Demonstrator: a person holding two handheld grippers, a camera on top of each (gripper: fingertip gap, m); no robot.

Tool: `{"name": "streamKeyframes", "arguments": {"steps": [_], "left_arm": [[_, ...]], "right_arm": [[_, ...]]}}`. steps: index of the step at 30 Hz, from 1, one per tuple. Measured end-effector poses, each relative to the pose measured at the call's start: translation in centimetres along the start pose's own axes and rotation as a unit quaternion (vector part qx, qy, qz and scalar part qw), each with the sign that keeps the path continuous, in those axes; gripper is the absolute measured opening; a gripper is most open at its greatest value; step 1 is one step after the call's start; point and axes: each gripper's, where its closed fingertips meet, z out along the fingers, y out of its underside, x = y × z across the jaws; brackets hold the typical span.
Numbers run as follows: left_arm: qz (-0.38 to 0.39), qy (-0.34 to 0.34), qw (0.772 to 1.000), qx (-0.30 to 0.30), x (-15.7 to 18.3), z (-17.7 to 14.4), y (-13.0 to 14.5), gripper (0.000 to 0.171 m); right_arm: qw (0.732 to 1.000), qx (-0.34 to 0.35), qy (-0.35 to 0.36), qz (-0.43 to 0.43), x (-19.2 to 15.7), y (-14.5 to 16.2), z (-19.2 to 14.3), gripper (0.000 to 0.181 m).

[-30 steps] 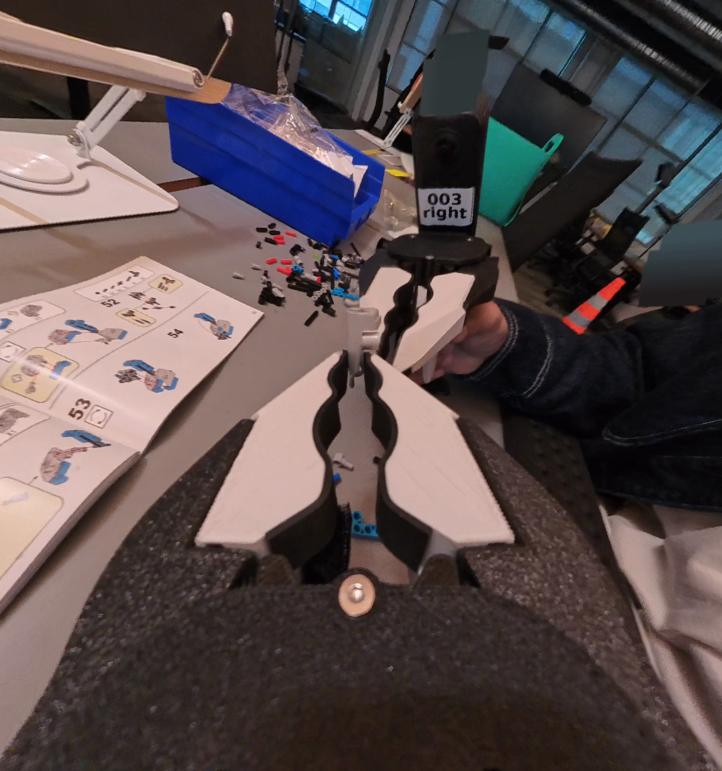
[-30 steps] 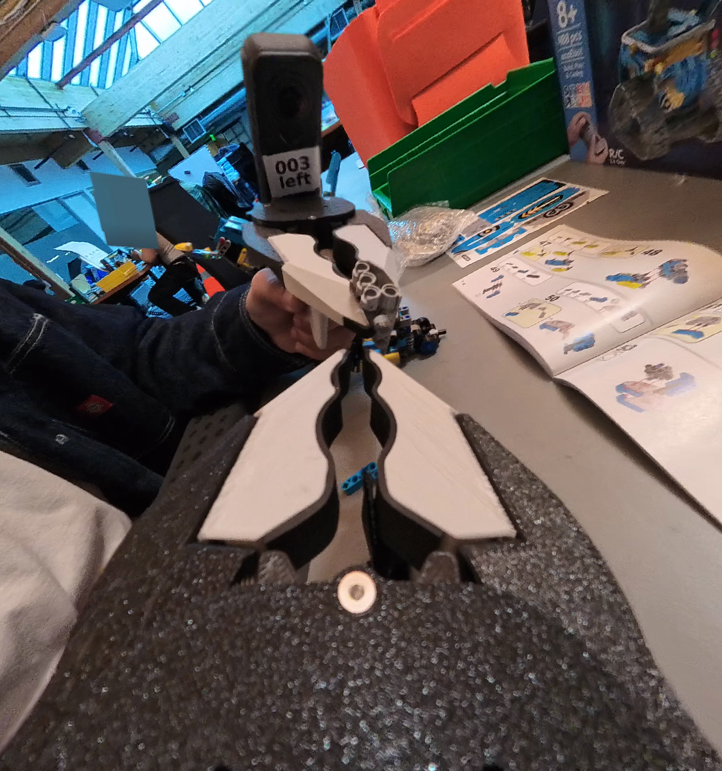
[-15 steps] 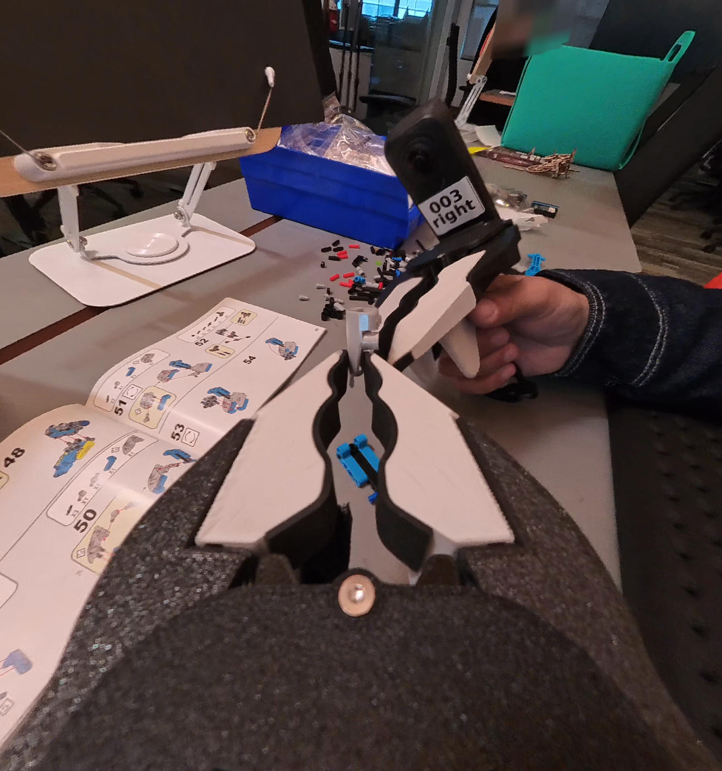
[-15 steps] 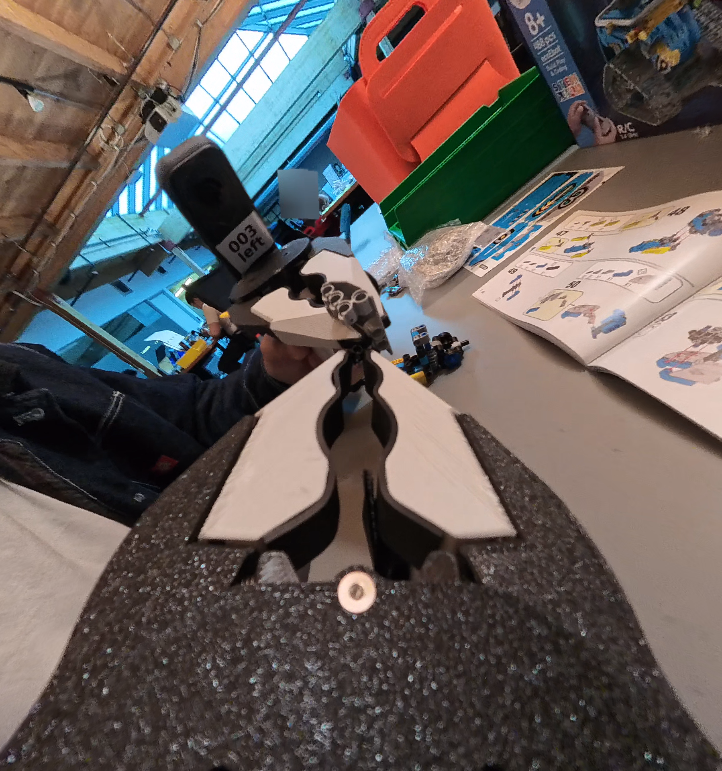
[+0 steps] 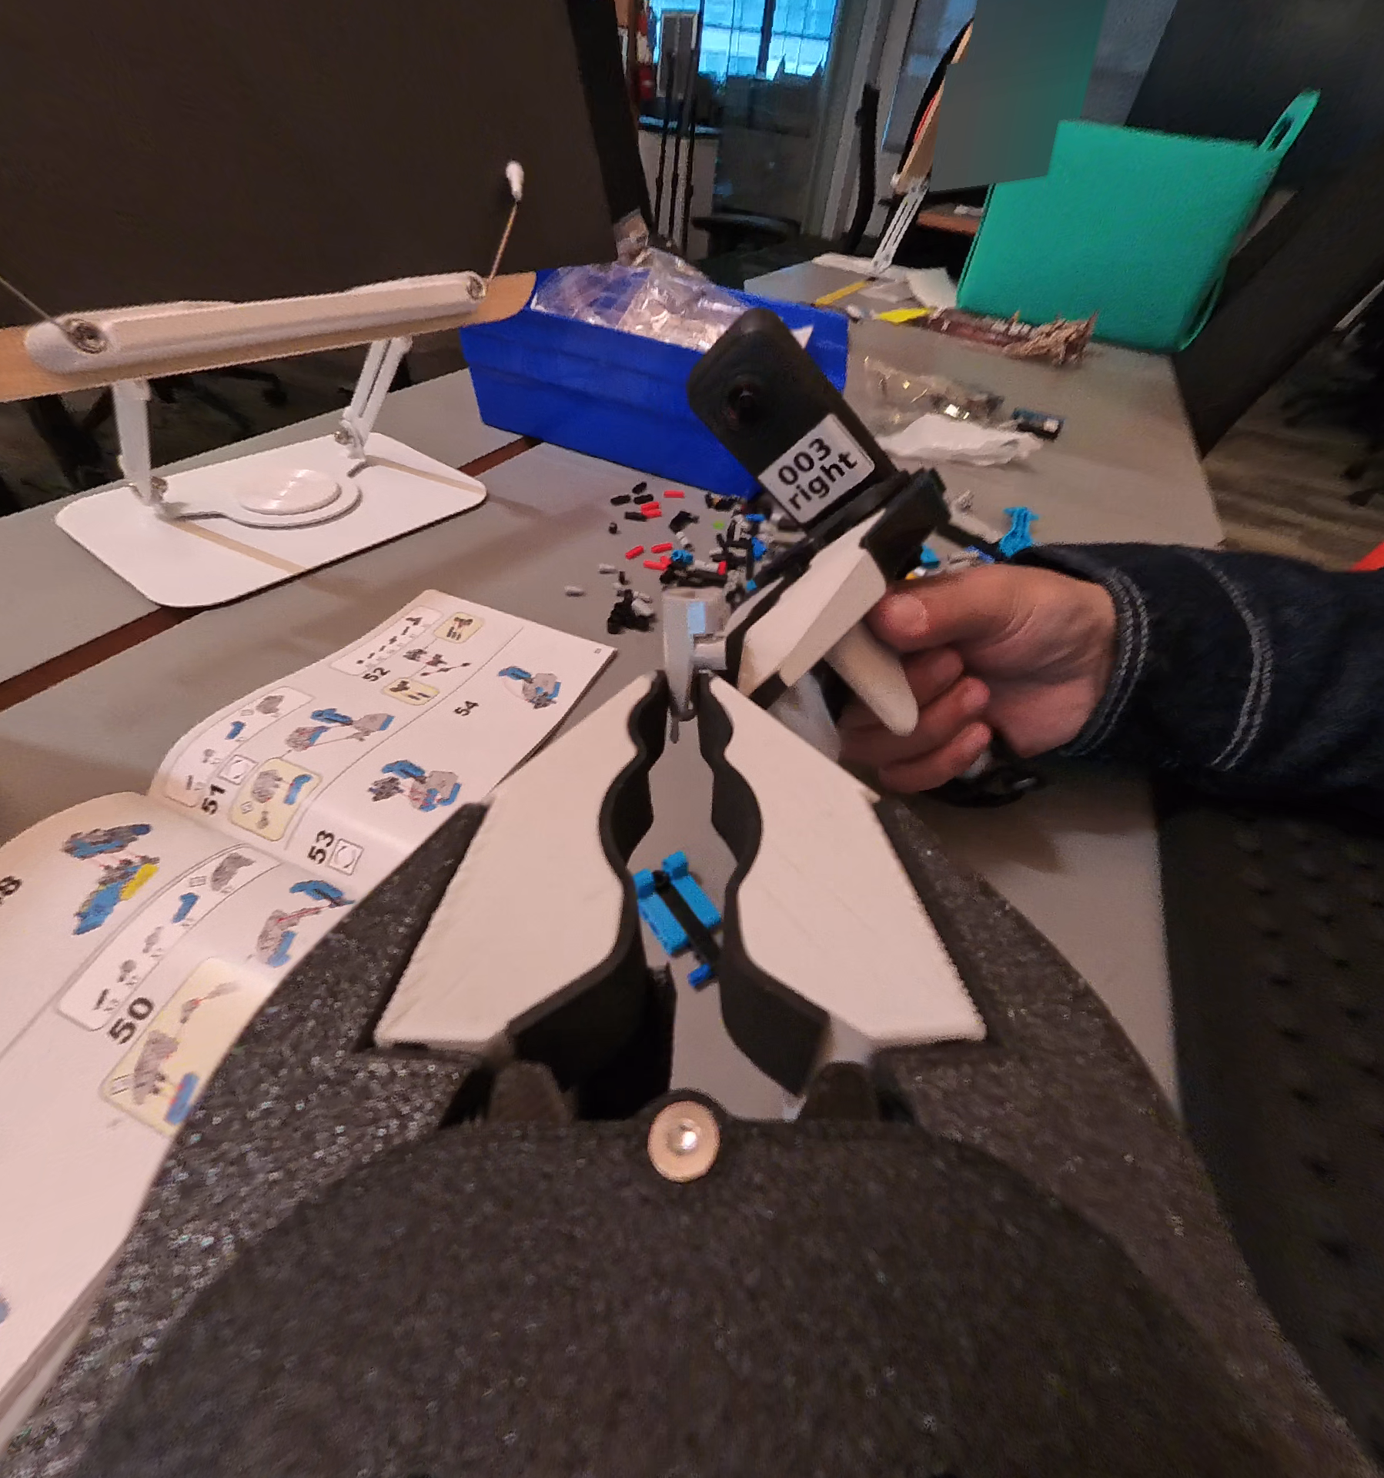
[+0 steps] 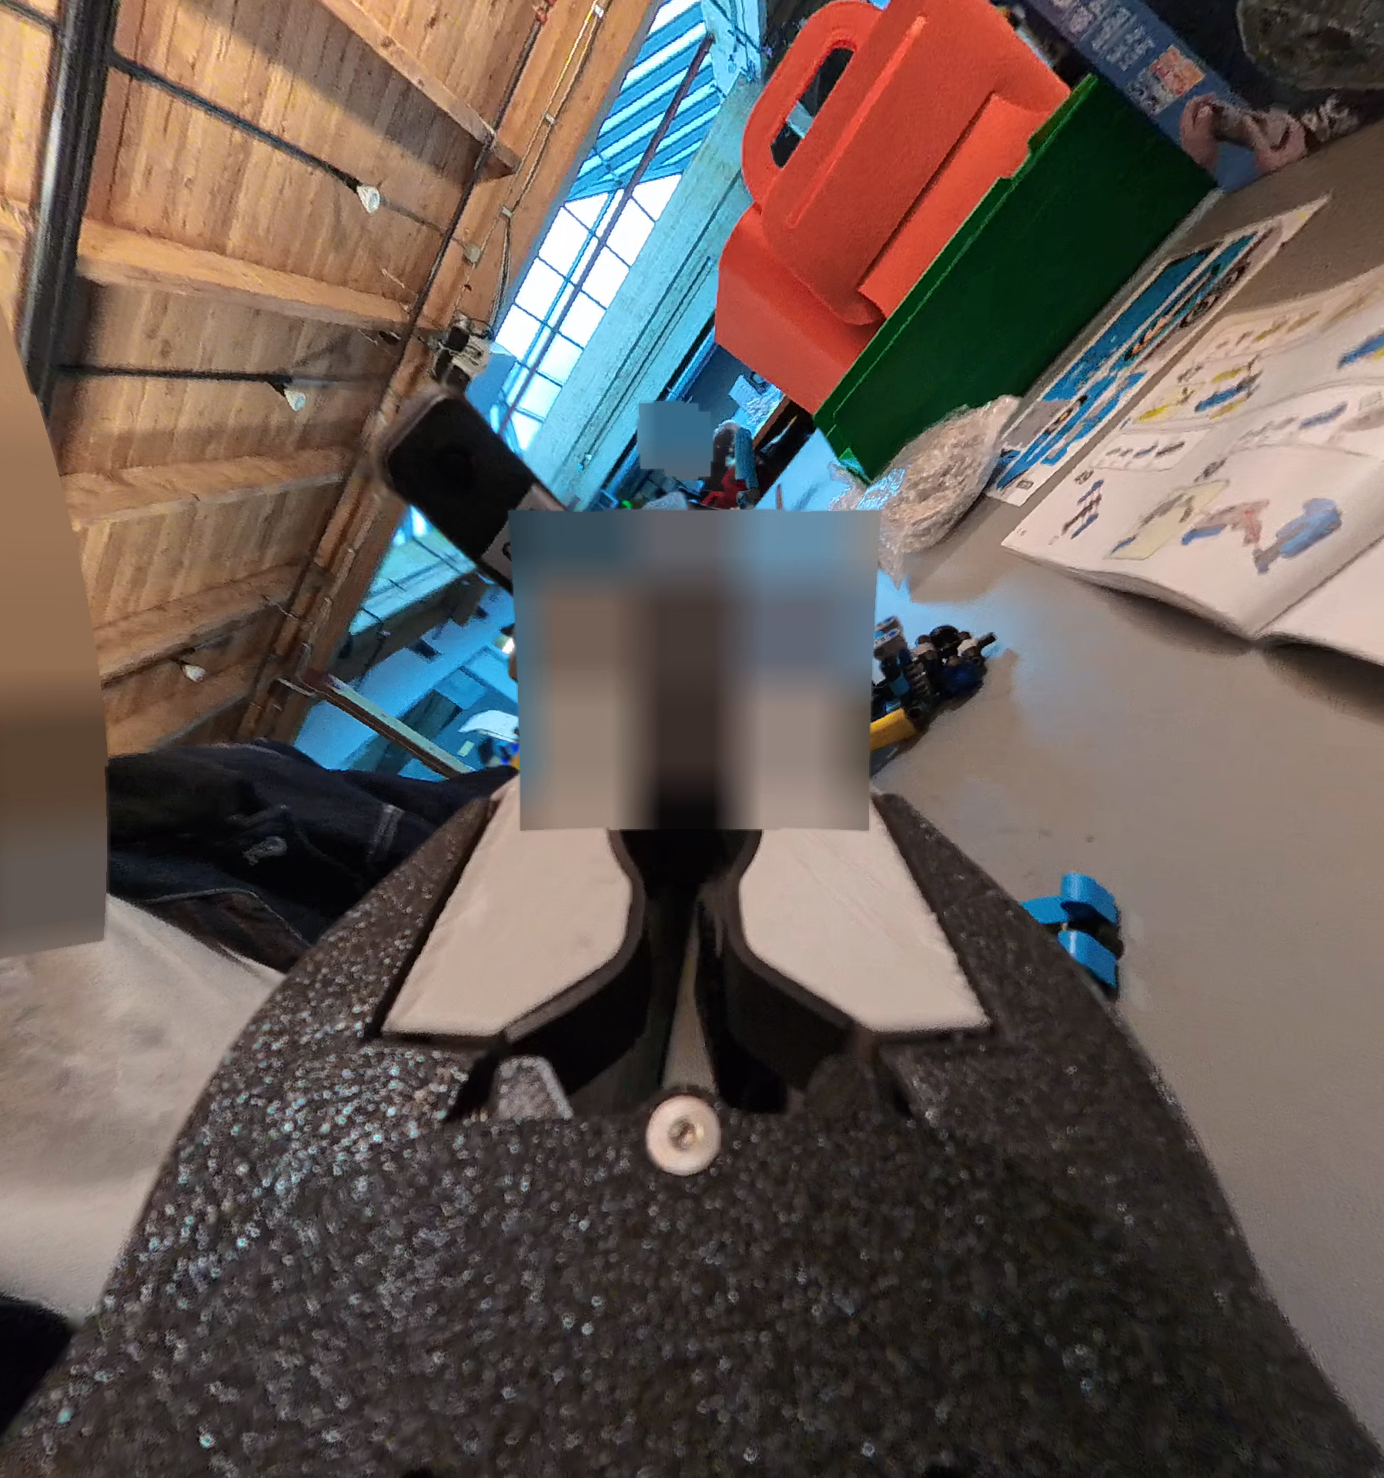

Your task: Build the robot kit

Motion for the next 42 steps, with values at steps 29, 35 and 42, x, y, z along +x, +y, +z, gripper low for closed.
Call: {"name": "streamKeyframes", "arguments": {"steps": [29,35,42], "left_arm": [[-0.357,0.282,0.878,0.150,2.4,-2.2,-4.3,0.006],[-0.376,0.292,0.870,0.128,2.8,-1.9,-3.7,0.006],[-0.356,0.271,0.885,0.125,2.5,-1.8,-3.5,0.006]], "right_arm": [[0.932,0.027,0.092,-0.351,-5.0,-2.8,-0.4,0.003],[0.890,-0.010,0.132,-0.436,-4.6,-2.0,-0.4,0.003],[0.904,-0.009,0.130,-0.407,-4.2,-2.1,-0.3,0.003]]}}
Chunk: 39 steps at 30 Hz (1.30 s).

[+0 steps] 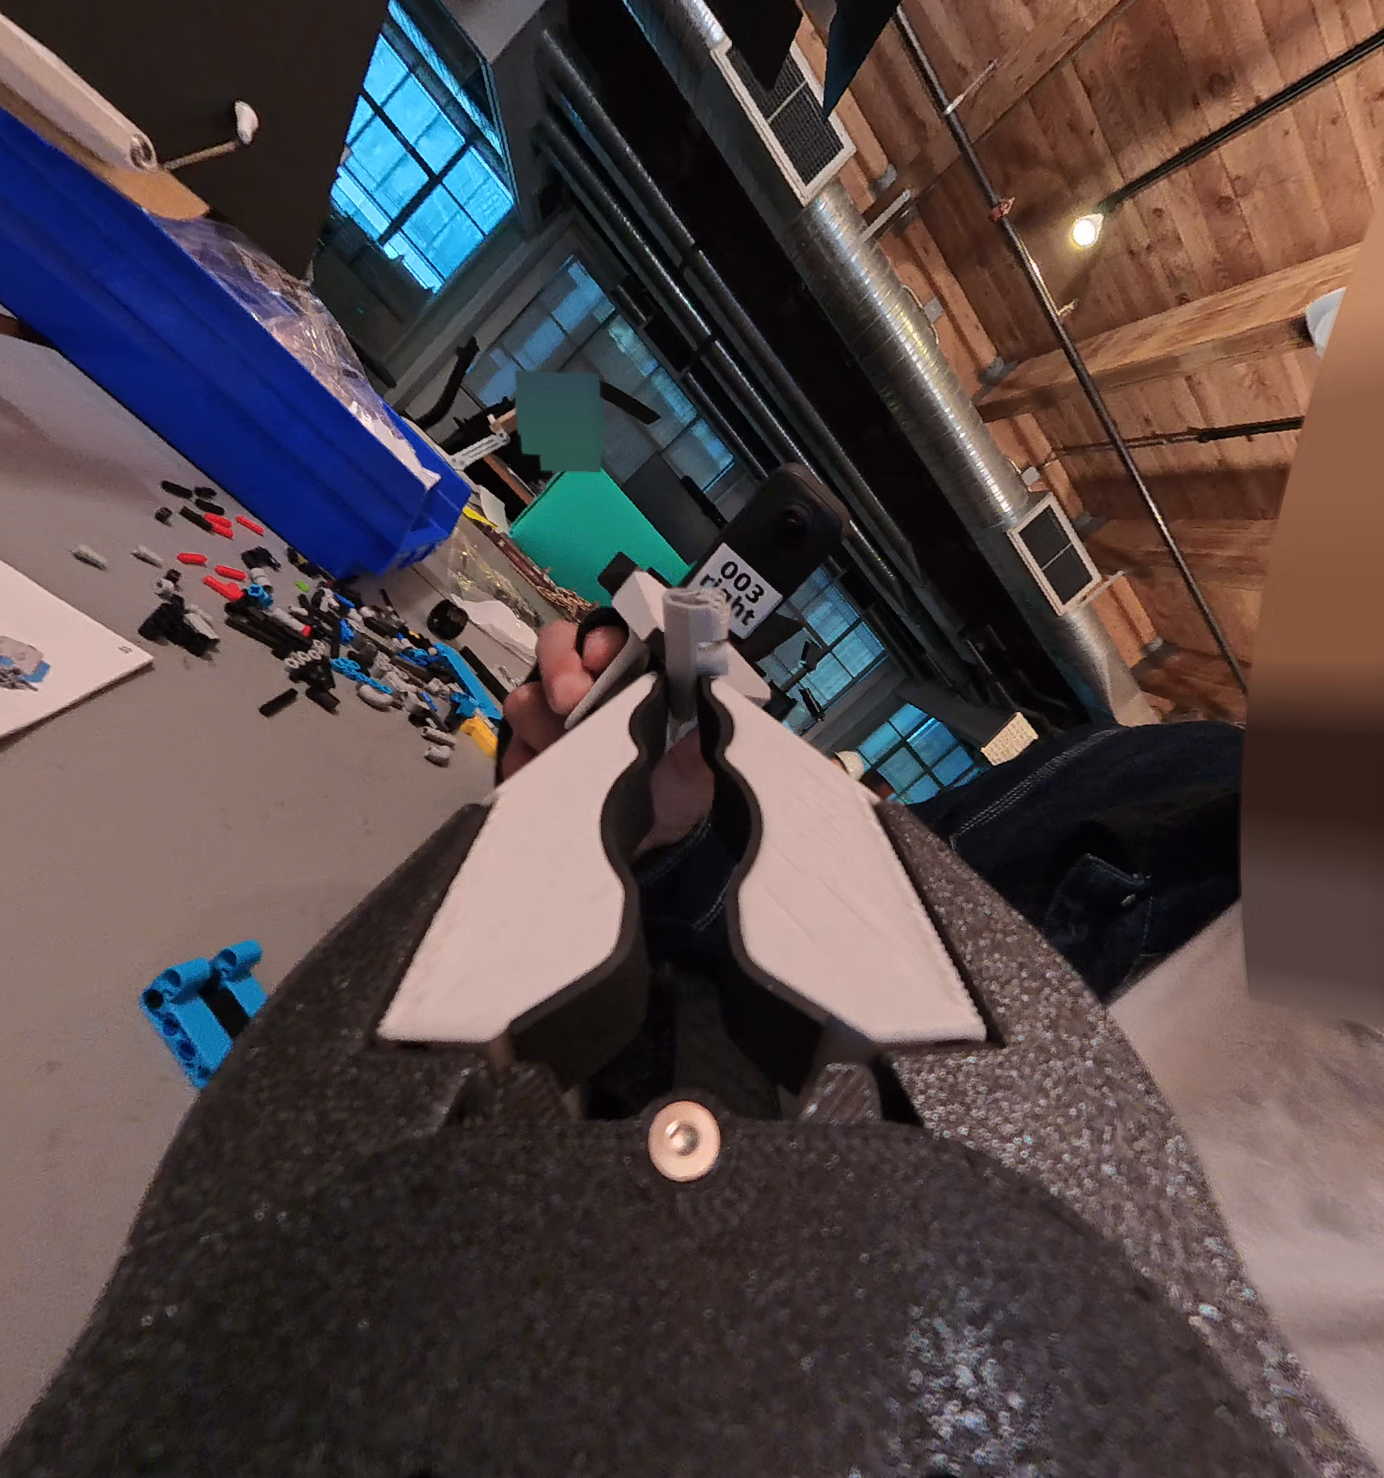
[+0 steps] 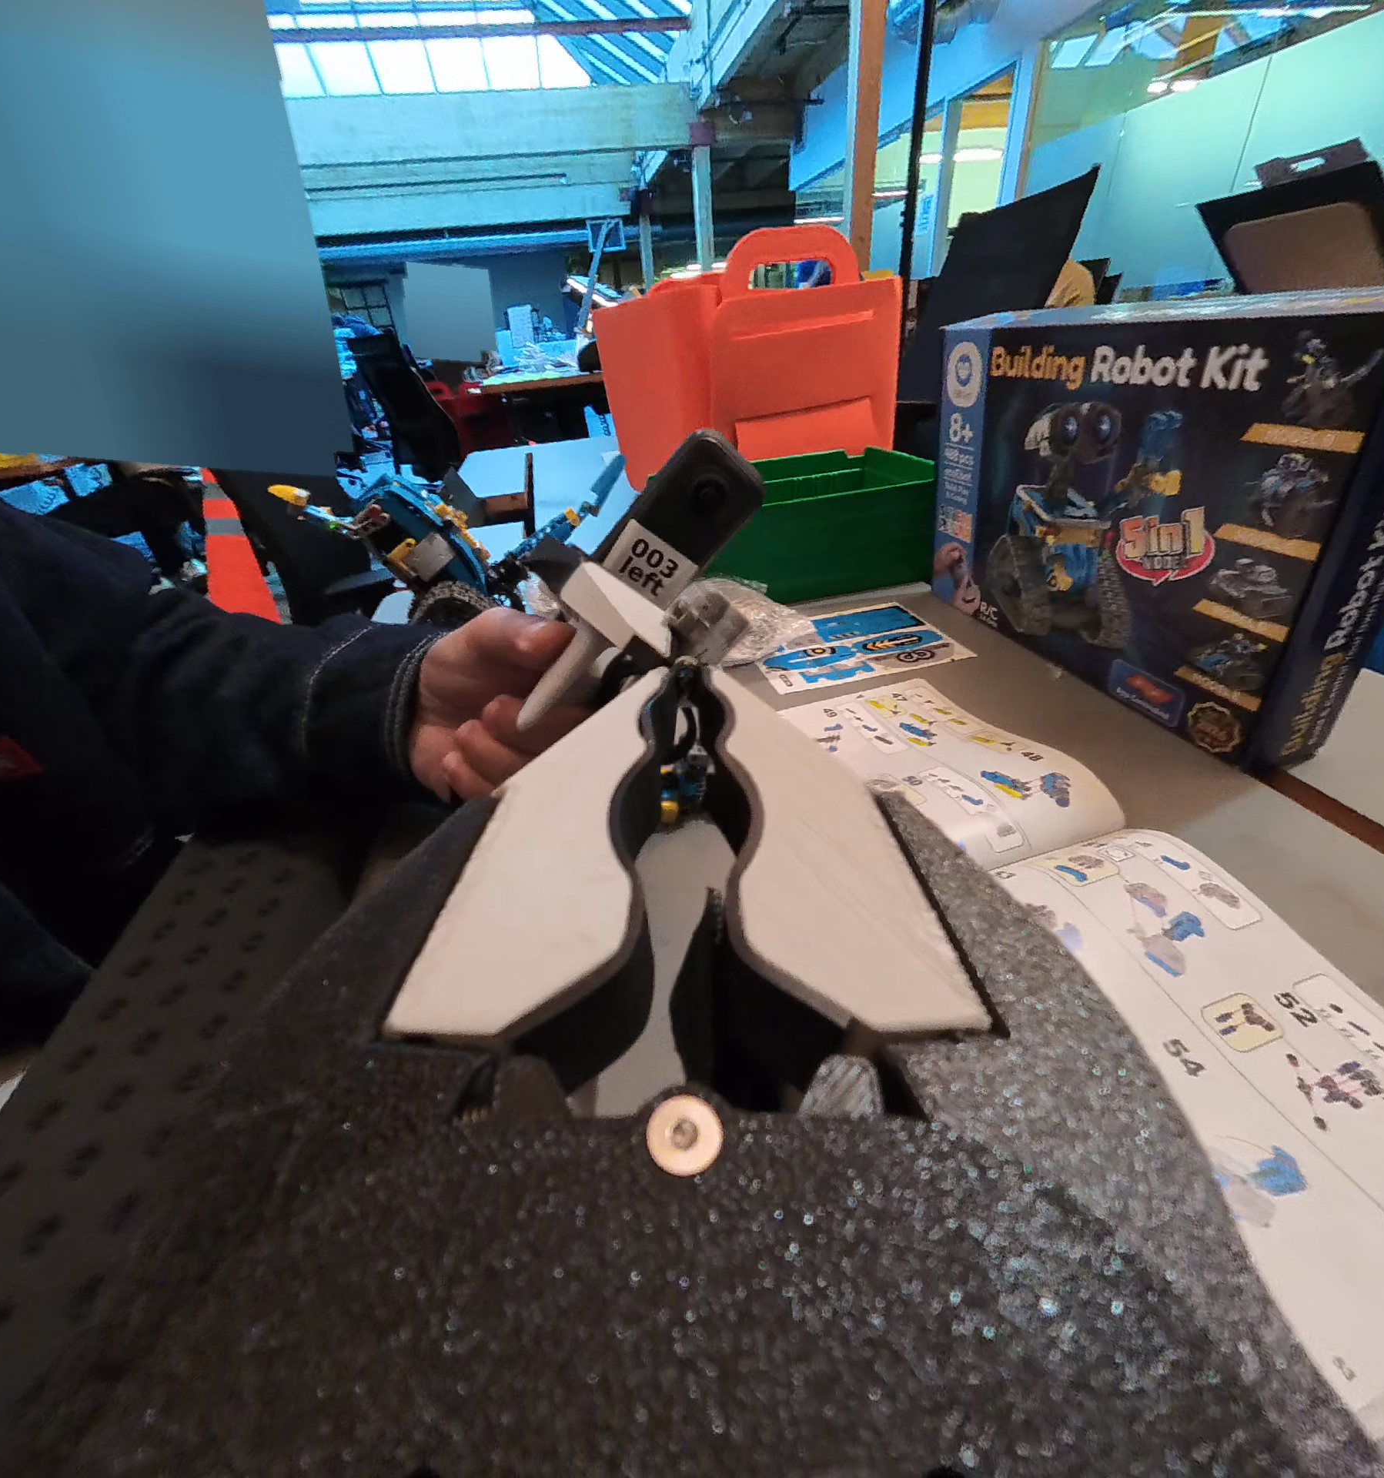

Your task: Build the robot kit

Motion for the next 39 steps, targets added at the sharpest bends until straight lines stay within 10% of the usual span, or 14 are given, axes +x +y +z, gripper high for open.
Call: {"name": "streamKeyframes", "arguments": {"steps": [30,39], "left_arm": [[0.112,-0.072,0.990,-0.053,-0.6,-0.4,0.3,0.006],[0.237,-0.296,0.916,-0.134,-6.6,-5.0,-1.1,0.007]], "right_arm": [[0.997,-0.024,-0.030,0.074,0.2,0.8,0.0,0.003],[0.938,-0.343,-0.040,-0.012,0.8,11.9,-2.9,0.014]]}}
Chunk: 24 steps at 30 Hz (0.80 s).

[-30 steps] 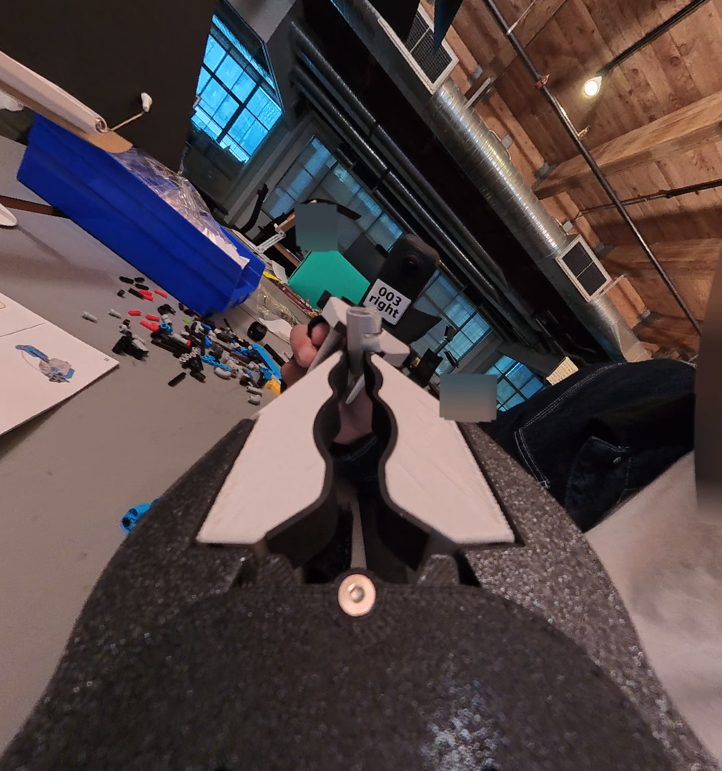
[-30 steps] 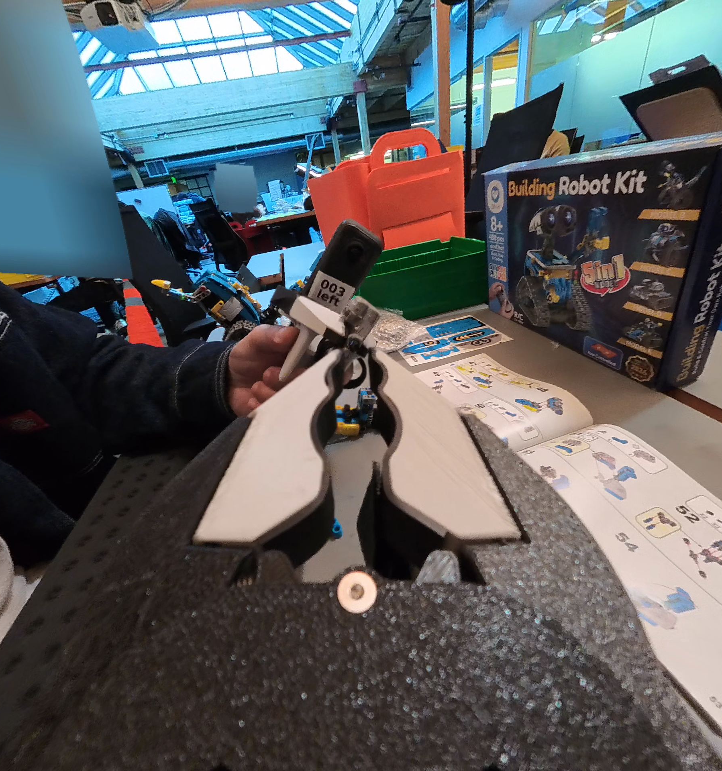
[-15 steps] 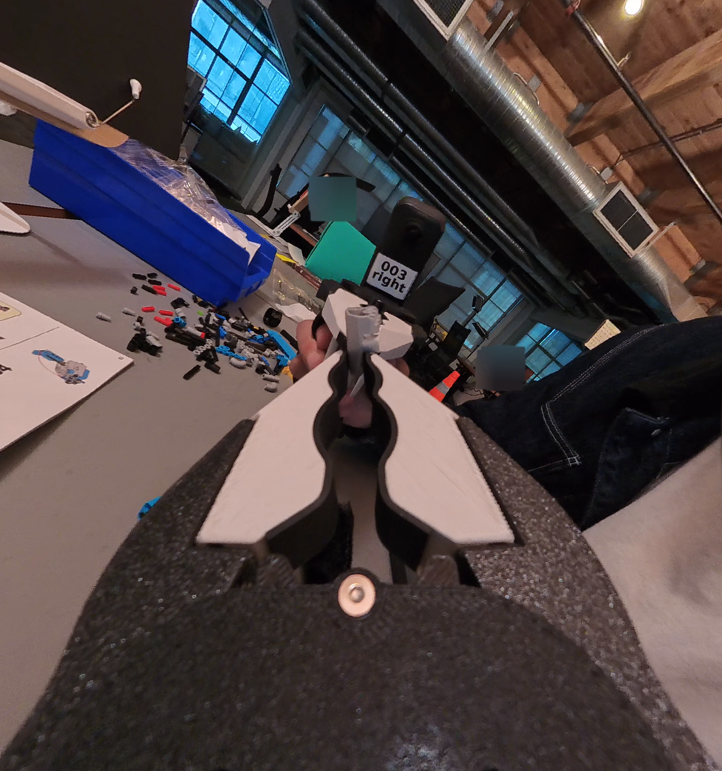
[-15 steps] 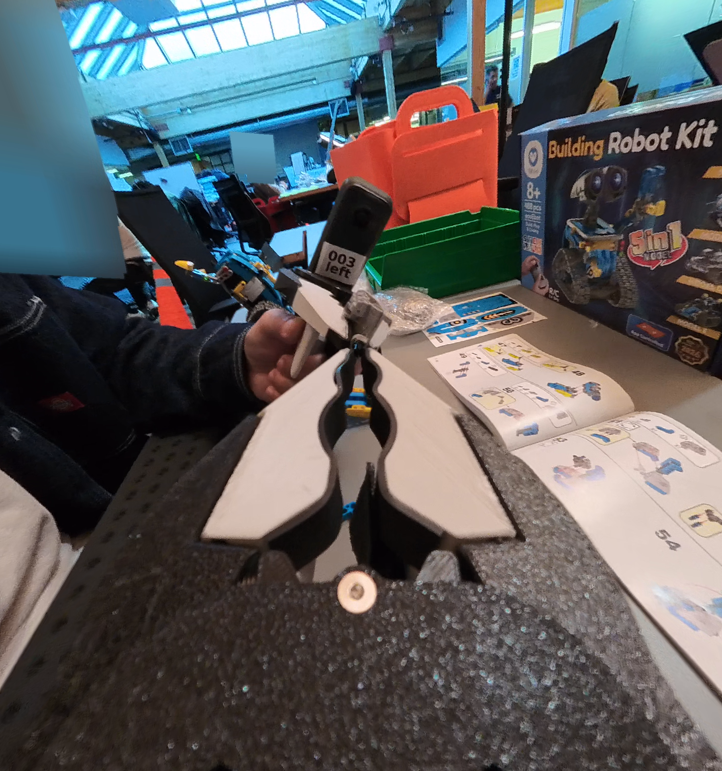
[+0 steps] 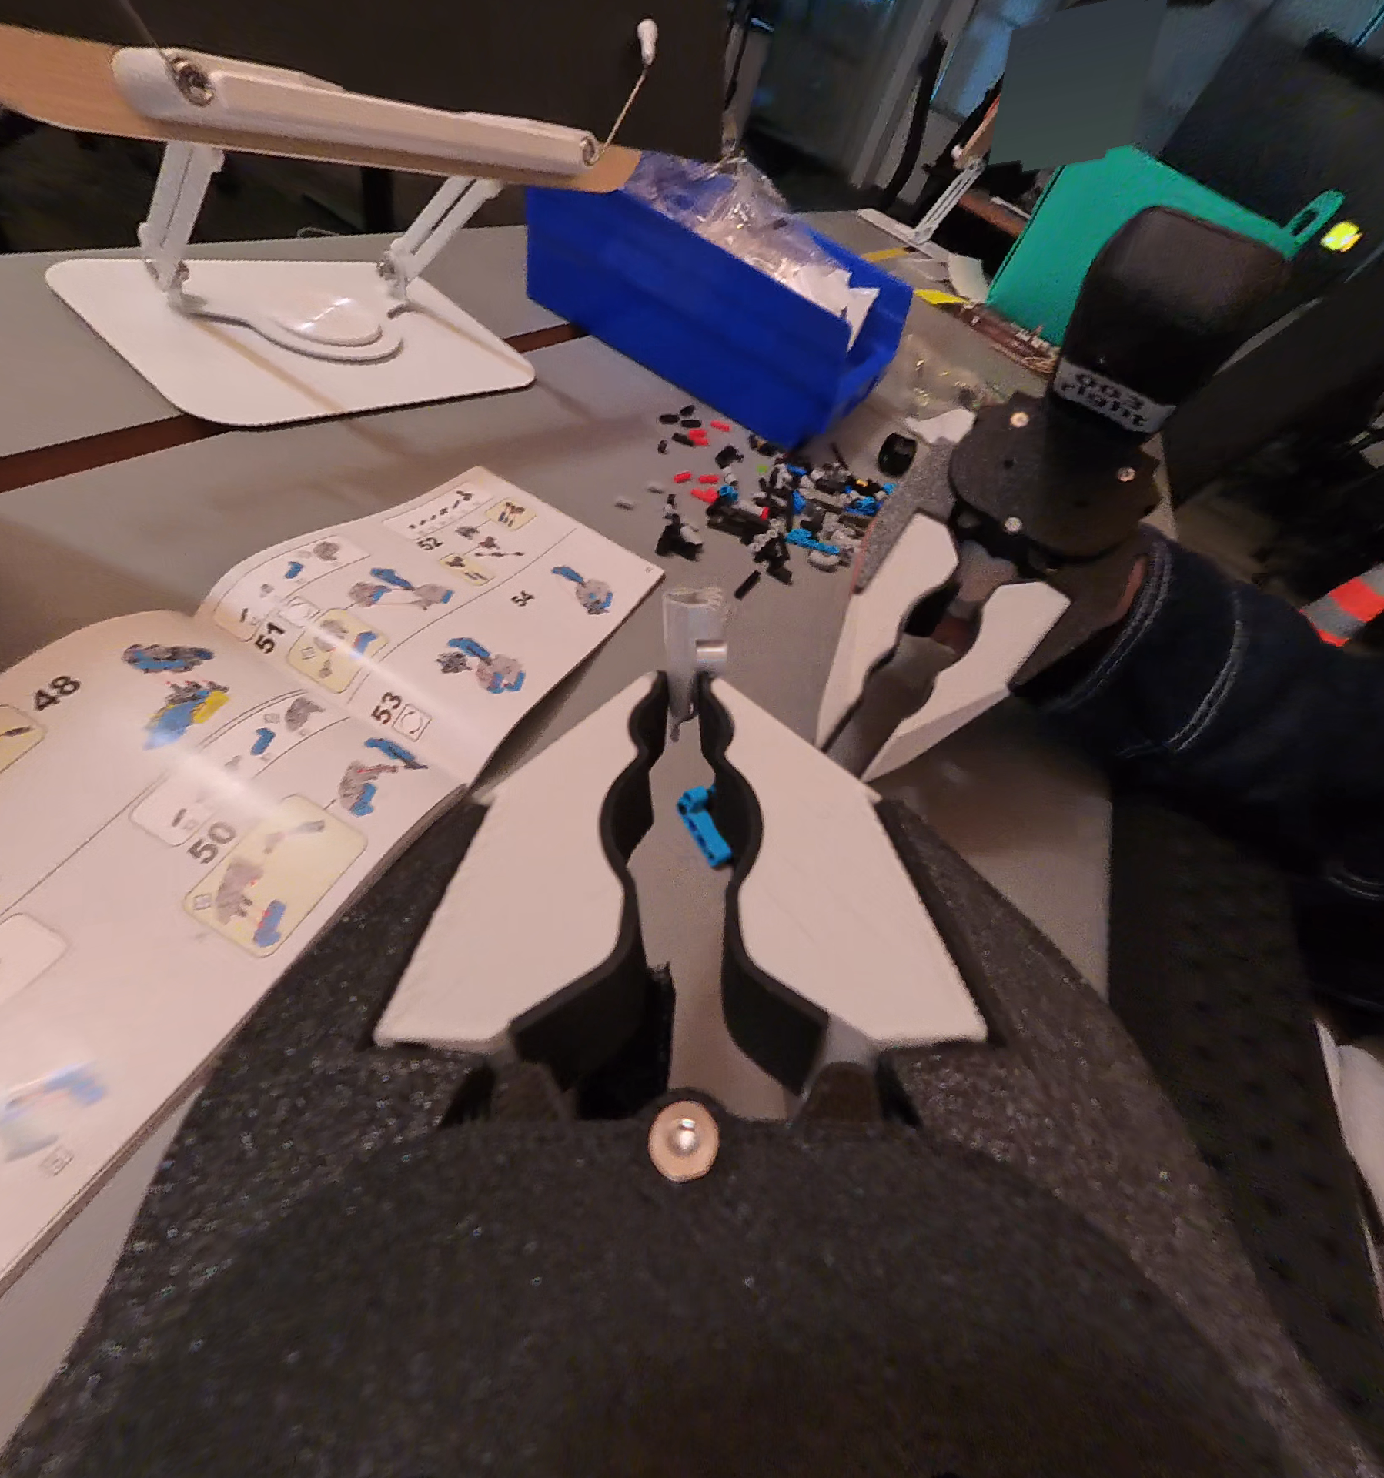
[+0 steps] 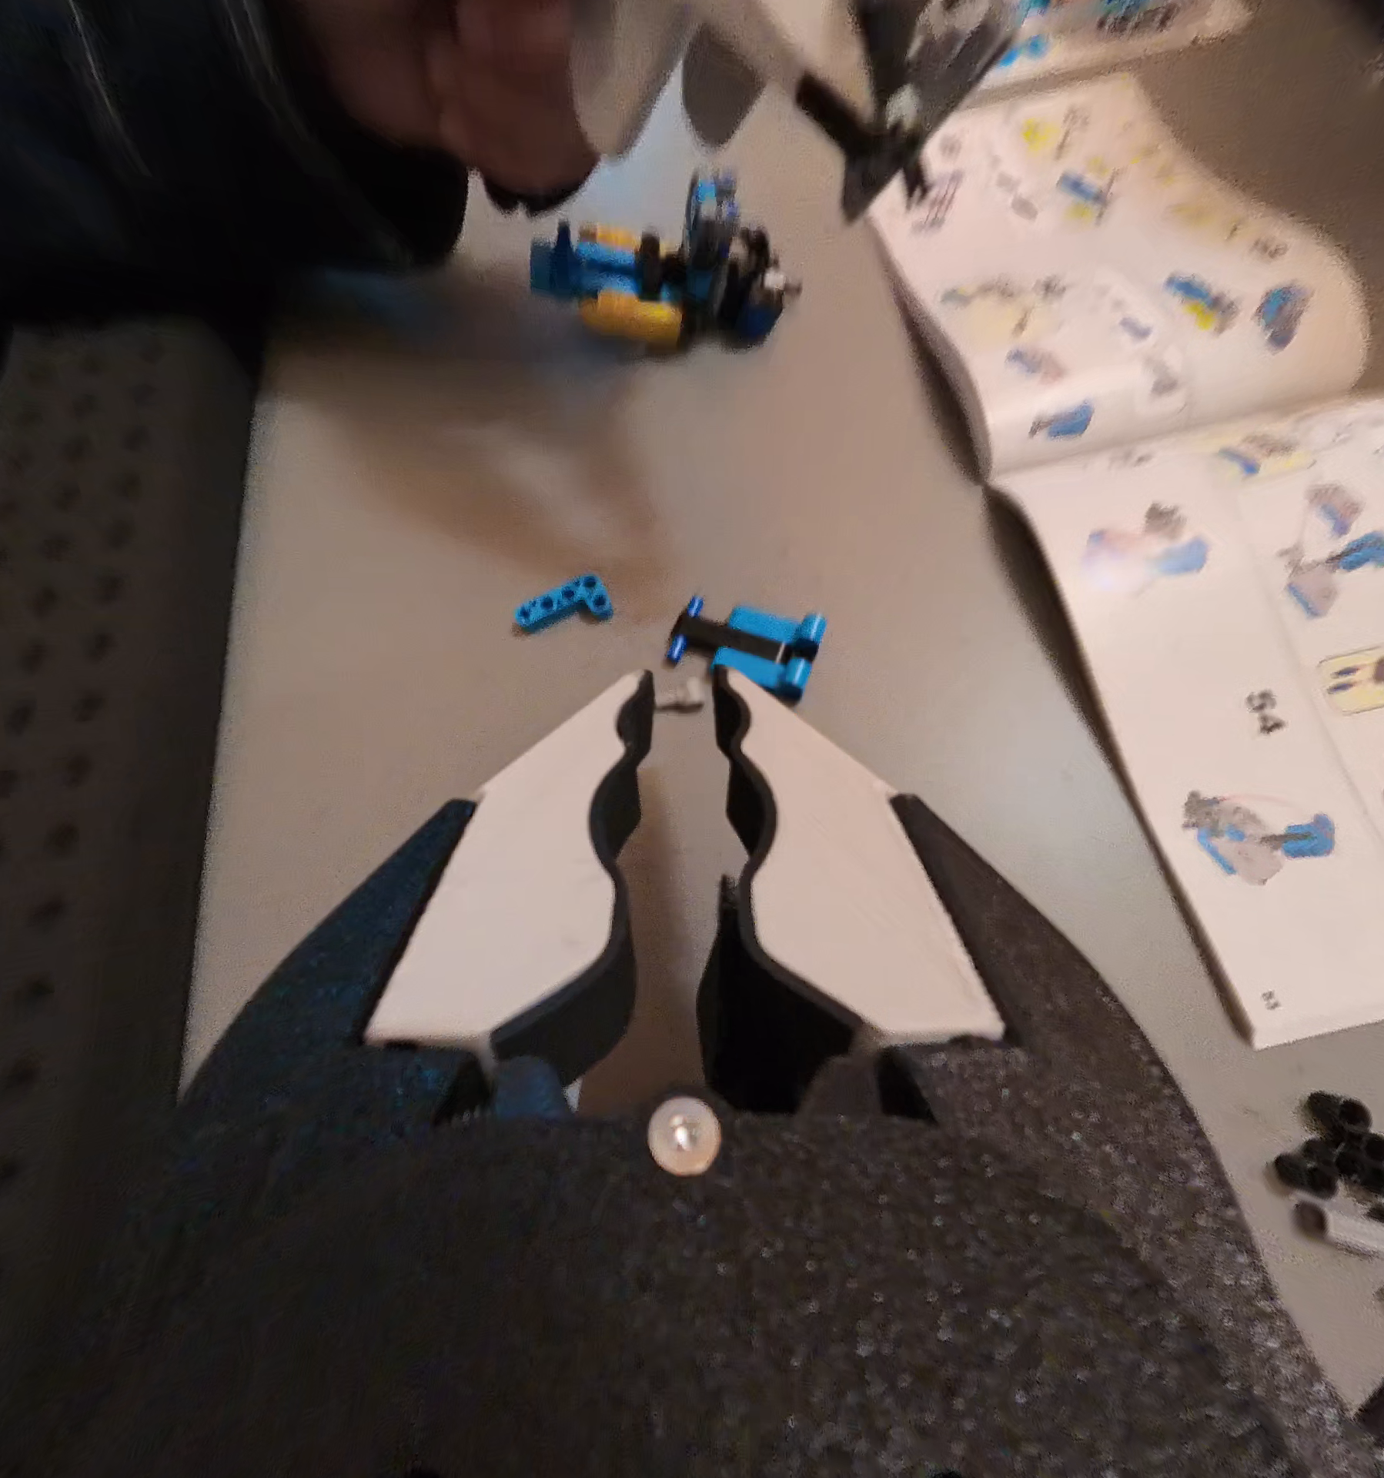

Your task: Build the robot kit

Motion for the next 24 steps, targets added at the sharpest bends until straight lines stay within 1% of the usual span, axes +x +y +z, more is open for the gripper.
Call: {"name": "streamKeyframes", "arguments": {"steps": [2,4,6,8,10,13,16,17,21,24], "left_arm": [[-0.003,-0.011,1.000,-0.005,-0.5,0.3,0.3,0.007],[-0.002,-0.013,1.000,-0.015,-0.6,0.5,0.7,0.007],[0.006,-0.015,1.000,-0.019,-0.6,0.7,0.9,0.007],[0.012,-0.015,1.000,-0.018,-0.4,0.7,0.8,0.007],[0.015,-0.016,1.000,-0.016,-0.3,0.7,0.7,0.007],[0.018,-0.017,1.000,-0.007,-0.1,0.5,0.3,0.007],[0.018,-0.014,1.000,-0.003,0.1,0.3,0.0,0.007],[0.019,-0.014,1.000,-0.001,0.2,0.3,-0.1,0.007],[0.017,-0.010,1.000,-0.004,0.4,0.6,0.2,0.007],[0.019,-0.007,1.000,-0.005,0.7,0.7,0.2,0.007]], "right_arm": [[1.000,-0.025,-0.018,0.003,-0.5,1.0,0.2,0.017],[0.997,-0.068,-0.033,-0.003,-1.1,2.6,0.7,0.017],[0.991,-0.107,-0.080,-0.003,-2.8,4.2,0.7,0.017],[0.989,-0.111,-0.097,0.004,-3.6,4.5,0.3,0.018],[0.988,-0.103,-0.117,0.001,-4.9,4.0,0.3,0.019],[0.989,-0.132,-0.071,-0.009,-5.2,4.8,0.6,0.019],[0.994,-0.111,-0.011,0.011,-5.1,4.9,0.4,0.016],[0.995,-0.100,-0.002,0.021,-5.4,4.8,0.4,0.016],[0.994,-0.077,0.073,0.039,-5.0,4.6,0.7,0.014],[0.990,-0.078,0.106,0.048,-5.2,4.9,0.9,0.013]]}}
